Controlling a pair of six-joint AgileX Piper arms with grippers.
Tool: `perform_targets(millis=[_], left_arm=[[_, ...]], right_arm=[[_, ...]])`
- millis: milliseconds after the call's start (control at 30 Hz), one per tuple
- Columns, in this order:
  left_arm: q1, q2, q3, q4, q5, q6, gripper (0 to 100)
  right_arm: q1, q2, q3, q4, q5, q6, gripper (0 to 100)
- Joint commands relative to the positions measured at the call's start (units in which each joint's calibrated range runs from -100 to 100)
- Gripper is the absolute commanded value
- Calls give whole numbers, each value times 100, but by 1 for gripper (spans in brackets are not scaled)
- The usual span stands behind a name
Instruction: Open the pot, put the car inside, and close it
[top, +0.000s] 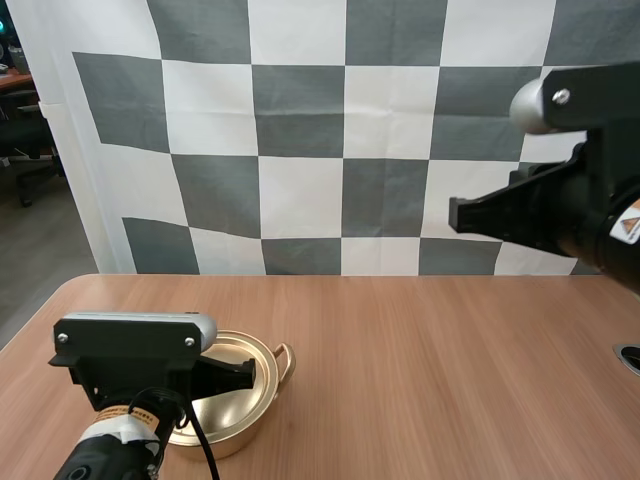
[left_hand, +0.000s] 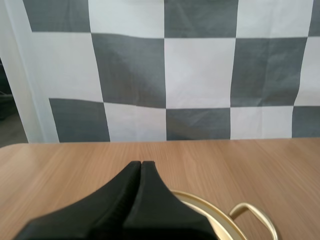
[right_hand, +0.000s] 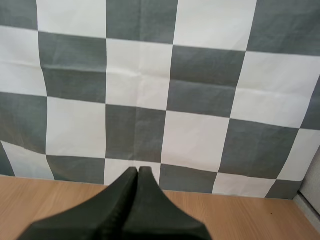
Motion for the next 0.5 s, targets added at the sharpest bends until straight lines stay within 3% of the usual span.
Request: perform_targets(millis=[0,167,267,467], left_arm=[[4,0,0,17,530,-6,0],[4,0,0,28,544,-6,0],[4,0,0,56,544,-6,0],[4,0,0,56,544,-6,0]], right_arm=[[-2,-49,1036,-5,-1300,0,0],[-2,-529,1922,702,-3407,0,0],[-2,-980,2471,1242,-4055,0,0],[-2,-1525,3576,1179,-5343,-10,0]])
